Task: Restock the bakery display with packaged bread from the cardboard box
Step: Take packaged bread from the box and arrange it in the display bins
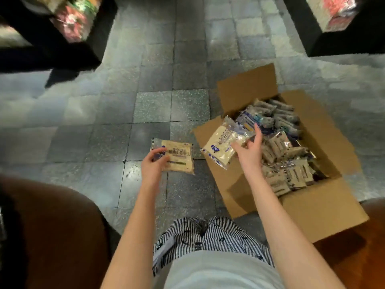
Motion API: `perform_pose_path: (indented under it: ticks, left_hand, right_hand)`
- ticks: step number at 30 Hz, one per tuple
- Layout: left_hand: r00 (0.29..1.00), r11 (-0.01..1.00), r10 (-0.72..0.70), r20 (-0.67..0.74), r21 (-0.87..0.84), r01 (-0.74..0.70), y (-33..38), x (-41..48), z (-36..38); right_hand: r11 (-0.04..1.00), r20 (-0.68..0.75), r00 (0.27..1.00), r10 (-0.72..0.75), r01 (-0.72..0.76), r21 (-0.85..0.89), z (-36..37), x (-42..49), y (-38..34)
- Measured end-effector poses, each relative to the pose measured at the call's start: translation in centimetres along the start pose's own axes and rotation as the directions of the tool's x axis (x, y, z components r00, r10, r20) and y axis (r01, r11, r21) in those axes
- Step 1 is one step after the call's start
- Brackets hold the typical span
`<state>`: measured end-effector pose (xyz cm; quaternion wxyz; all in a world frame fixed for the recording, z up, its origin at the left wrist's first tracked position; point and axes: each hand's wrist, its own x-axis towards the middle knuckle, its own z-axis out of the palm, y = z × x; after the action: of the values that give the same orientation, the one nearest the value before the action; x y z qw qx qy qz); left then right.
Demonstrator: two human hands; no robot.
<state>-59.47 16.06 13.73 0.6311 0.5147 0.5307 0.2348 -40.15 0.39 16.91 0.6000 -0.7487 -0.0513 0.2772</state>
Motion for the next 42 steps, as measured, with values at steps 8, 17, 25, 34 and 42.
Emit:
perform_pose_path:
  ticks: [8,17,25,34,42]
  left_hand:
    - [0.963,0.981,-0.036,-0.268,-0.193,-0.017,-4.0,-8.9,-12.8]
    - [0.805,0.938,-0.1,-0.585,-0.325,-0.12,-12.3,-26.1,-29.2]
    - [0.539,0.897,-0.266,-0.799,-0.41,-0.166,-21.2,-44.3,-40.8]
    - [0.132,0.806,-0.45,-0.883,-0.465,-0.367,-28.9,-57.5,-47.2]
    - [-0.071,0.741,-0.544,-0.836,-0.438,-0.509,-33.0,-62.7,-53.8]
  right_hand:
    - [0.98,0.374,0.927,-0.008,0.082,-0.182,10.7,-7.4,1.4]
    - [0.956,0.676,0.736,0.023,0.181,-0.23,20.8,-26.5,7.1]
    - [0.932,0.863,0.491,0.117,0.245,-0.266,25.1,-46.6,14.6]
    - [0.89,0.972,0.181,0.147,0.405,-0.21,29.1,-63.5,18.6]
    - [0.88,0.945,-0.023,0.327,0.373,-0.295,35.6,-75.1,22.2]
